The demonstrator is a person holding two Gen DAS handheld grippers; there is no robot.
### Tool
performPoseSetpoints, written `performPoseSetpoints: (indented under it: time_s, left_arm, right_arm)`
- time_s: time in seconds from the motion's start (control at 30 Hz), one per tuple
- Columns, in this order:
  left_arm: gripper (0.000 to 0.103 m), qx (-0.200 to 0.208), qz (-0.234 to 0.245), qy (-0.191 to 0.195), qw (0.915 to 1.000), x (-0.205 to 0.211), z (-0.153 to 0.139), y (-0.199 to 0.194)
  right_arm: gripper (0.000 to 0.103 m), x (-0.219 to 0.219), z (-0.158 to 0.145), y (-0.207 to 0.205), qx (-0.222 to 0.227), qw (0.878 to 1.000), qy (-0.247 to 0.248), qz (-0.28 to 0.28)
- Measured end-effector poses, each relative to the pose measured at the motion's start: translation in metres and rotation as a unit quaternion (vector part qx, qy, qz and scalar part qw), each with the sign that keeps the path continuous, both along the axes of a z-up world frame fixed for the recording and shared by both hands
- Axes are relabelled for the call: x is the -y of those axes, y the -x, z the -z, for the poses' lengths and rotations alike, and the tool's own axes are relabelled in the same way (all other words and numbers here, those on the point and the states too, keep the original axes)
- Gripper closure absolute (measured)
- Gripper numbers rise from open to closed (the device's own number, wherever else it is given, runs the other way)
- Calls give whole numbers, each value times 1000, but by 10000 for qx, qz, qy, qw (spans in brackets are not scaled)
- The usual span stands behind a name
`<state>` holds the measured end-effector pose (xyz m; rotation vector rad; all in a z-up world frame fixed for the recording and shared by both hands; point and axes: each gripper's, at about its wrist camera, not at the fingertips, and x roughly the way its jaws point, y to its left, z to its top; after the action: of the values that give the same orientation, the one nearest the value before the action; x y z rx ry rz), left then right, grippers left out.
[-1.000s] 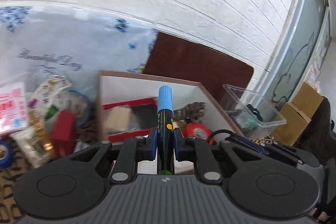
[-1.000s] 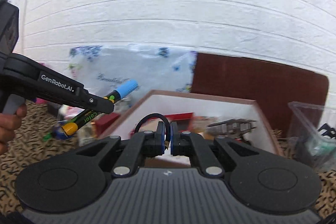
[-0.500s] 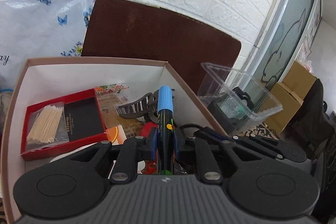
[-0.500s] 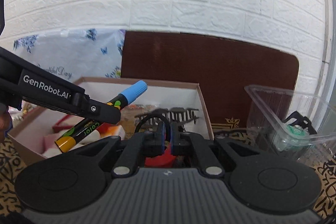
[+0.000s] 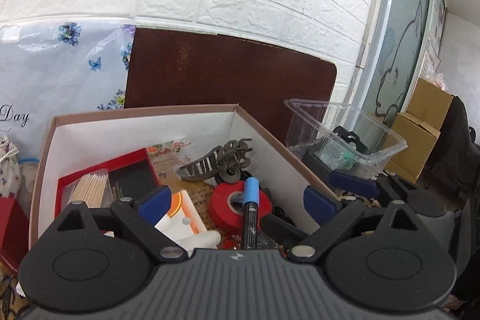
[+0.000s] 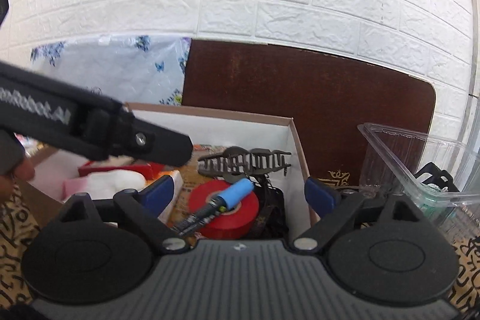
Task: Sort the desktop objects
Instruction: 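Carry the marker with the left tool over the cardboard box, then open the left tool to drop the marker into the box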
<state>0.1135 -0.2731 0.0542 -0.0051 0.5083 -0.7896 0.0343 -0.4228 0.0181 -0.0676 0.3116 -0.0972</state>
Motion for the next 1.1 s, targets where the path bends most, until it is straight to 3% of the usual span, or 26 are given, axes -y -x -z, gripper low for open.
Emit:
performPoseSetpoints:
  time_s: [0.27, 0.63, 0.97, 1.1]
  left_arm:
    - [5, 14, -90, -121, 9999, -12, 1, 14]
    - [5, 23, -101, -172, 9998, -33, 0, 41]
    - [5, -114, -476, 74, 9988, -99, 19, 75]
    - [5, -360, -805, 209, 9959, -137, 34, 81]
  right_arm:
    - [2, -13, -9, 14, 24, 10000, -16, -53]
    - [2, -42, -15, 36, -25, 9996, 64, -257]
    - [2, -96, -4, 52, -251, 9959, 67, -868]
    - [2, -131, 6, 54, -378, 9912, 60, -1268]
